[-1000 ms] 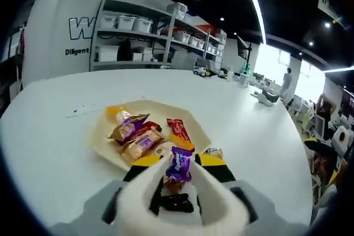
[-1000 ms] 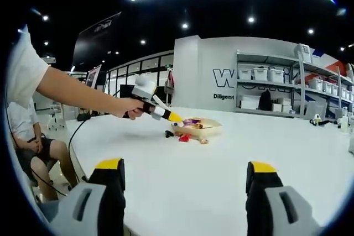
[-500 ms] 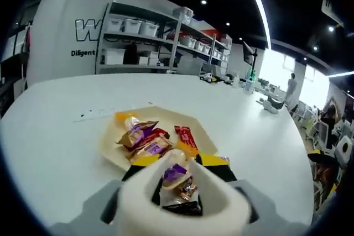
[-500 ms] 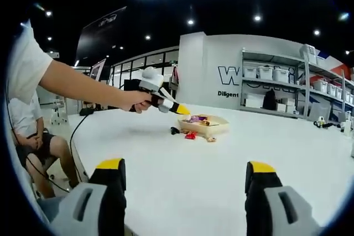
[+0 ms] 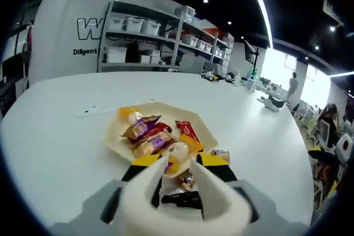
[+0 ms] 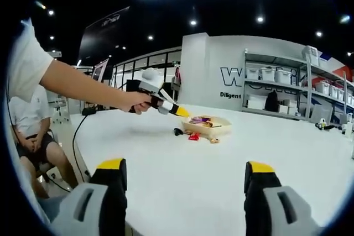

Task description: Place the target food into the container with the food tongs after gripping and lifting it, then release it inside without dropping or visibly crushing the food.

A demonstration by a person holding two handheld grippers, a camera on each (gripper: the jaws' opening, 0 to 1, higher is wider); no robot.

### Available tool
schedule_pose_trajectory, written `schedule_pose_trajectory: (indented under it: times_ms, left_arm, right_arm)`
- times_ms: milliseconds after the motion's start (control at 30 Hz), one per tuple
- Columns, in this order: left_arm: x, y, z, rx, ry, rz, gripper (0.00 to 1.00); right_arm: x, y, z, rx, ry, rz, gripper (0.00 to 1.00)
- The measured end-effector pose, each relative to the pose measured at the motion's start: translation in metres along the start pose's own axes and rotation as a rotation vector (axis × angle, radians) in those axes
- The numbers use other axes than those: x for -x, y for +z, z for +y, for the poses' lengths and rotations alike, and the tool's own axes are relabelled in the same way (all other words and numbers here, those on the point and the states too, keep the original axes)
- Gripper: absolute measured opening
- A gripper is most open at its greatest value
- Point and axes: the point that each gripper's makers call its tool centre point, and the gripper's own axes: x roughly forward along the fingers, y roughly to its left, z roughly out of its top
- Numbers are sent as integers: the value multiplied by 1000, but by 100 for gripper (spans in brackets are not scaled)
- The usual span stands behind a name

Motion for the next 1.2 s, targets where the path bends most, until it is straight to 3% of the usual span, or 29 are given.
schedule_pose_trajectory:
  times_ms: [633, 933, 1200]
  left_arm:
    - [26, -15, -29, -46, -29, 12, 24]
    - [36, -19, -32, -46, -30, 7, 24]
    - [45, -32, -38, -34, -39, -1, 24]
  right_arm:
    - [1, 6, 17, 4, 38, -14, 87]
    - [0, 9, 26, 13, 58, -16, 87]
    - [-1, 2, 32, 12, 70, 0, 87]
